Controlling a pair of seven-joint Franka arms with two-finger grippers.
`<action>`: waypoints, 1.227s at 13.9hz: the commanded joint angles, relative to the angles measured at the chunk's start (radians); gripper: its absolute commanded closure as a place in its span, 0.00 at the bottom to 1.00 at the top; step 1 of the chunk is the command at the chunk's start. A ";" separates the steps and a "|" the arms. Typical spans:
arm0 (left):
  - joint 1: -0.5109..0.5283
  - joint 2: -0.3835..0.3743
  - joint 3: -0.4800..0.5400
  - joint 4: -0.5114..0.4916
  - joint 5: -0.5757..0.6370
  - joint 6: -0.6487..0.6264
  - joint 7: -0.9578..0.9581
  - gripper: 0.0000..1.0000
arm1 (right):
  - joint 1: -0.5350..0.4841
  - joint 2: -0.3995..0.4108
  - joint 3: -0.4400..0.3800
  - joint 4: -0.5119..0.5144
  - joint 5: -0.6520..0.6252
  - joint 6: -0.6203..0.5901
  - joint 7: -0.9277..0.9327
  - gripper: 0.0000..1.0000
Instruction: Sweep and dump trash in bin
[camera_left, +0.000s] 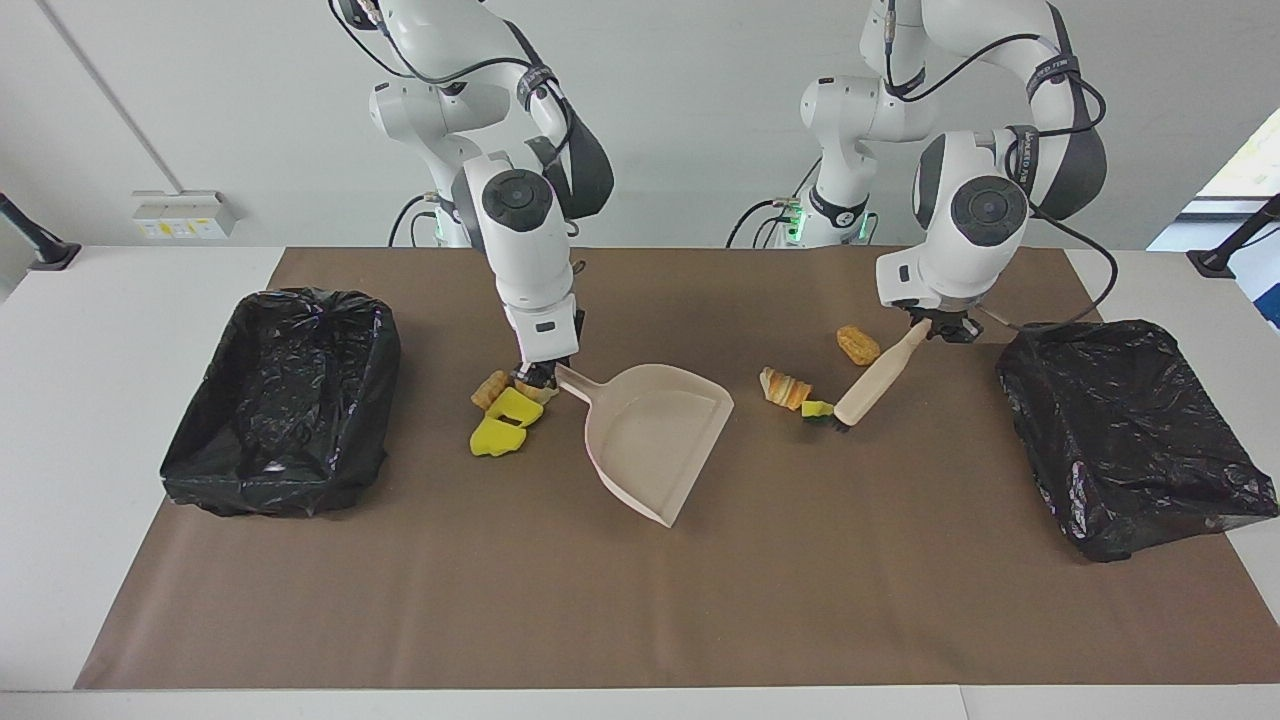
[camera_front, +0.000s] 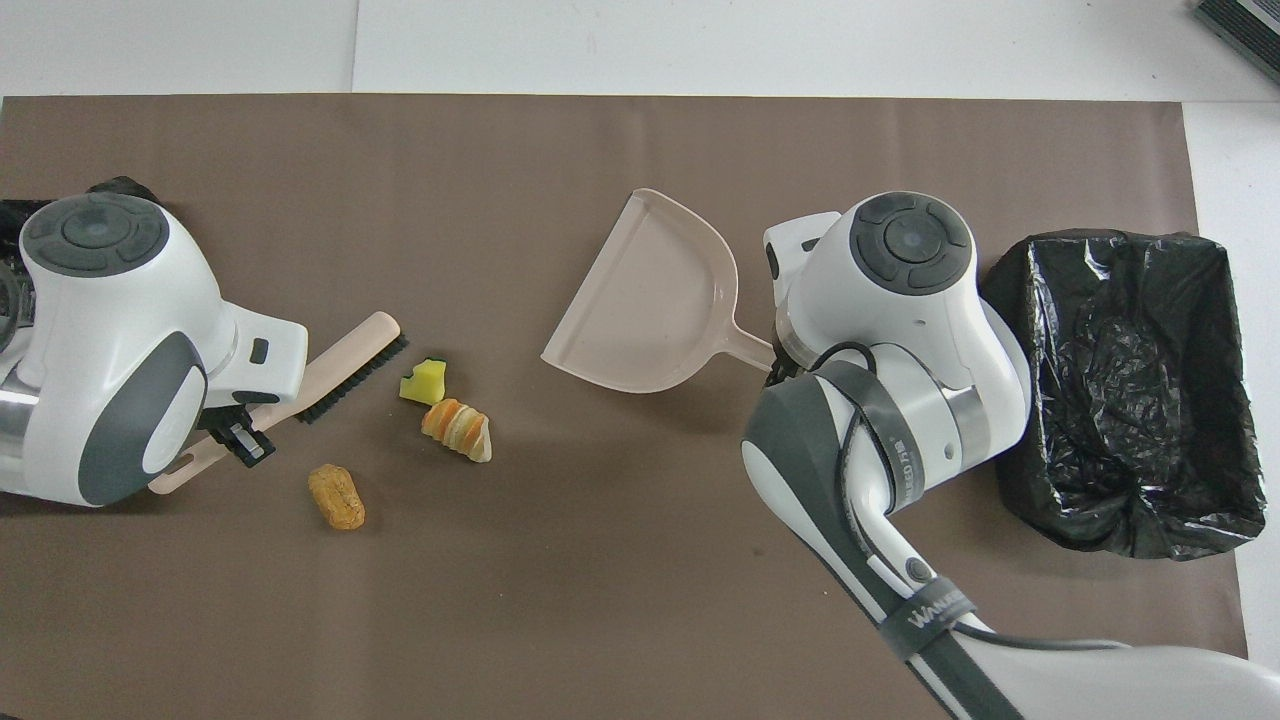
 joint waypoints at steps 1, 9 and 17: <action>-0.049 -0.102 0.007 -0.130 0.008 -0.023 -0.277 1.00 | 0.039 -0.060 0.007 -0.044 -0.099 -0.094 -0.123 1.00; -0.068 -0.344 0.004 -0.485 0.007 0.030 -1.004 1.00 | 0.112 -0.092 0.007 -0.185 -0.230 -0.036 -0.166 1.00; -0.177 -0.266 0.004 -0.491 -0.243 0.168 -1.401 1.00 | 0.114 -0.065 0.009 -0.224 -0.169 0.047 -0.108 1.00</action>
